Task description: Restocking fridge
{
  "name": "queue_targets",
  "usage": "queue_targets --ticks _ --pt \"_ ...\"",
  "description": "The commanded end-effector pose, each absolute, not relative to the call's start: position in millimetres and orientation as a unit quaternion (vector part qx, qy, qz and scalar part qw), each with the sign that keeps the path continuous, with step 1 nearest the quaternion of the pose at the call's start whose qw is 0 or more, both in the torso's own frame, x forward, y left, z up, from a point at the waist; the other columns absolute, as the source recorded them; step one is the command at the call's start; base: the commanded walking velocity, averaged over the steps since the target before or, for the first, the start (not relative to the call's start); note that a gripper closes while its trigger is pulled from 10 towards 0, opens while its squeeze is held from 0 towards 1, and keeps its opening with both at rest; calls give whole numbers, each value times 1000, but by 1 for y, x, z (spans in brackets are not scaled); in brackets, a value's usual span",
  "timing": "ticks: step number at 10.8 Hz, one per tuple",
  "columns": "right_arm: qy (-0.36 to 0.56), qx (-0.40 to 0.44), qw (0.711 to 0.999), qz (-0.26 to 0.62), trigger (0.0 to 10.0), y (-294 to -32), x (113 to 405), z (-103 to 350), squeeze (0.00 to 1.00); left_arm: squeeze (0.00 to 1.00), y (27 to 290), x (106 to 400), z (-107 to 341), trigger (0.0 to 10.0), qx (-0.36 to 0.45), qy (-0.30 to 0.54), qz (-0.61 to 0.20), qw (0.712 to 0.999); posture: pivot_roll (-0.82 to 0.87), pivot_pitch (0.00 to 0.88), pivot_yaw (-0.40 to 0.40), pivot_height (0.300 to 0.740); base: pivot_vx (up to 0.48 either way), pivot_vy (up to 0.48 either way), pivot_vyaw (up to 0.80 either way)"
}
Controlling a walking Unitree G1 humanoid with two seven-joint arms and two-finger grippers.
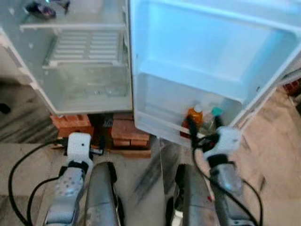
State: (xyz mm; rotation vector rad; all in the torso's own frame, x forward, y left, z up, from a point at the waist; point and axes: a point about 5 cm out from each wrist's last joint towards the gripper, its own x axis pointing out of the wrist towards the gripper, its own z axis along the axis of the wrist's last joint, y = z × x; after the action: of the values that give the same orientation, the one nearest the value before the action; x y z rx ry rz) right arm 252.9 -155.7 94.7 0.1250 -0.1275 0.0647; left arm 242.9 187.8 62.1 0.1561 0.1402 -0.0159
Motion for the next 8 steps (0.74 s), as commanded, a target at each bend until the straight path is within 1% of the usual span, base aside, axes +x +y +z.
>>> queue_targets --ticks 1,2,4,6,8 --pt "-60 70 996 20 10000 -159 249 97 0 0 188 239 61 10000 77 74 -8 994 112 61 -14 590 0 0 0" --pt "-48 75 996 7 10000 -160 245 94 0 0 185 239 60 10000 76 75 -15 994 107 60 -14 610 0 0 0" --pt "-31 70 997 -16 10000 -170 240 91 0 0 180 243 63 10000 70 69 -20 995 98 56 -24 650 0 0 0" --pt "-18 65 998 -6 10000 -167 236 90 0 0 181 249 68 10000 71 57 -12 996 98 56 -29 690 0 0 0" --pt "-16 66 998 -10 10000 -169 238 91 0 0 180 249 69 10000 64 55 -12 996 98 57 -28 720 0 0 0"
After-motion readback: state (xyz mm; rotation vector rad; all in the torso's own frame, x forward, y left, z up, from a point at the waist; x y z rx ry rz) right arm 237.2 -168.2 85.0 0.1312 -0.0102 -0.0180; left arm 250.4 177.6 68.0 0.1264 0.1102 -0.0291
